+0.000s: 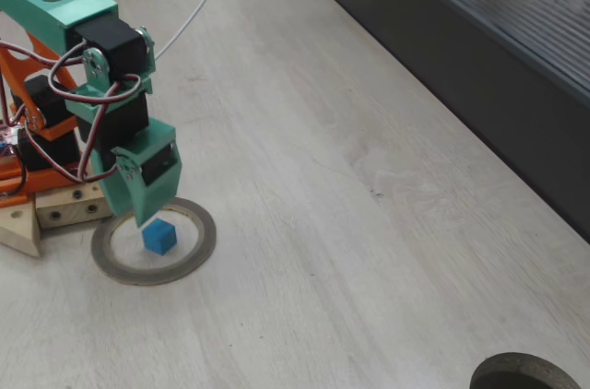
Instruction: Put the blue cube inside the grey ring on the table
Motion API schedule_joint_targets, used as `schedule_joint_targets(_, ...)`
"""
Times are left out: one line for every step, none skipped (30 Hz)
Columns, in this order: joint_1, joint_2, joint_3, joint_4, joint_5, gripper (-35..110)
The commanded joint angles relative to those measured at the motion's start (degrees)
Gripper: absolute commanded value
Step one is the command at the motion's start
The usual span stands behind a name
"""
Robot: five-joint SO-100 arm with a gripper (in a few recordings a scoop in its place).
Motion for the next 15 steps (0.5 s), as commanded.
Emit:
schedule_joint_targets(0.53, 2.02, -4.66, 4.04, 0.0, 23)
schedule_joint_targets(0.44, 2.02, -6.59, 4.66, 0.0, 23)
schedule_joint_targets(0.44, 2.02, -8.17, 5.19, 0.0, 23)
schedule_joint_targets(0.44, 2.02, -9.23, 5.45, 0.0, 23)
schedule_joint_targets(0.44, 2.02, -9.58, 5.62, 0.0, 23)
schedule_joint_targets(0.53, 2.02, -9.76, 5.98, 0.18, 23)
schedule_joint_targets(0.53, 2.02, -10.02, 6.59, 0.09, 23)
schedule_joint_targets(0.53, 2.02, -10.46, 7.38, 0.09, 23)
schedule_joint_targets(0.53, 2.02, -10.46, 8.09, 0.09, 23)
schedule_joint_targets(0.53, 2.02, -10.46, 8.79, 0.09, 23)
schedule_joint_targets(0.44, 2.02, -10.46, 9.58, 0.09, 23)
schedule_joint_targets(0.44, 2.02, -10.55, 10.46, 0.09, 23)
schedule_joint_targets(0.44, 2.02, -10.55, 11.16, 0.0, 23)
schedule_joint_targets(0.44, 2.02, -10.63, 11.87, 0.0, 23)
schedule_joint_targets(0.44, 2.02, -10.63, 12.48, 0.0, 23)
